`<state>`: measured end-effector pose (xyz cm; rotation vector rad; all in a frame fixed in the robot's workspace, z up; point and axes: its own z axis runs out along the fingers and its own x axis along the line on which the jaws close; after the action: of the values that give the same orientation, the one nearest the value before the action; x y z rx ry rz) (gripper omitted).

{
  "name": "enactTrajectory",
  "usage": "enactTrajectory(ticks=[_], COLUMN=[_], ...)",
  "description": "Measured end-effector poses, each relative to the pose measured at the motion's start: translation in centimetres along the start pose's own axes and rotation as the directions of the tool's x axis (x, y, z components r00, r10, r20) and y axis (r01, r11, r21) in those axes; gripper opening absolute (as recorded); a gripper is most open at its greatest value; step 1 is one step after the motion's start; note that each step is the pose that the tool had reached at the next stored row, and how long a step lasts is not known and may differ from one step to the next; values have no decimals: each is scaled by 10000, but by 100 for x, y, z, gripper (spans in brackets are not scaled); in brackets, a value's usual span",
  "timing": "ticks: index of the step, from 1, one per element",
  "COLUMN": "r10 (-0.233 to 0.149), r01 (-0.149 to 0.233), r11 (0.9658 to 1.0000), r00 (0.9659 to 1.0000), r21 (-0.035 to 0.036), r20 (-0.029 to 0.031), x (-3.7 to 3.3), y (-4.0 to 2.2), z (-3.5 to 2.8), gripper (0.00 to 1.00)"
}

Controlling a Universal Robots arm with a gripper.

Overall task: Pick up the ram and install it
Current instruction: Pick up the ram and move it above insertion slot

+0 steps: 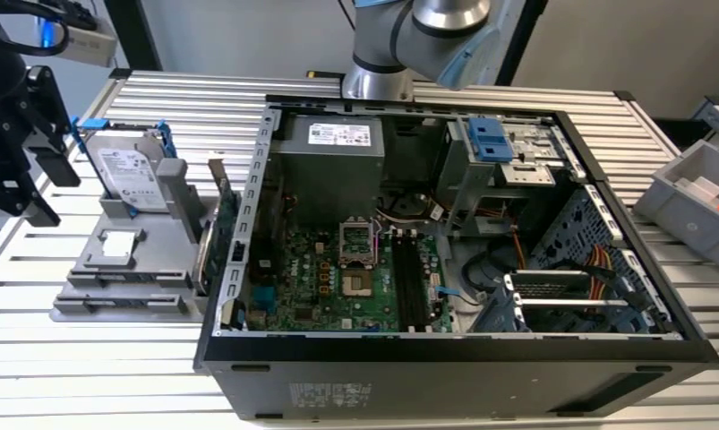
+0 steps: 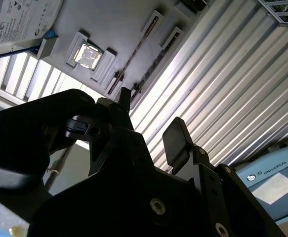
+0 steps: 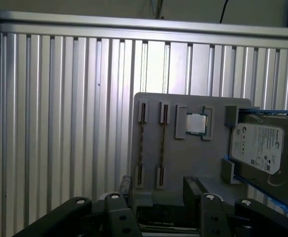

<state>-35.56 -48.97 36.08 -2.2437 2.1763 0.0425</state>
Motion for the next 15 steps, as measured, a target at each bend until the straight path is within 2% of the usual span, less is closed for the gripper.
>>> enactTrajectory(ticks=[15], r10=[0], r01=[0], r11=[10000], r00=[10000], r21=[-1], r20=[0], x=[1], y=[0], z=[38], gripper=[100])
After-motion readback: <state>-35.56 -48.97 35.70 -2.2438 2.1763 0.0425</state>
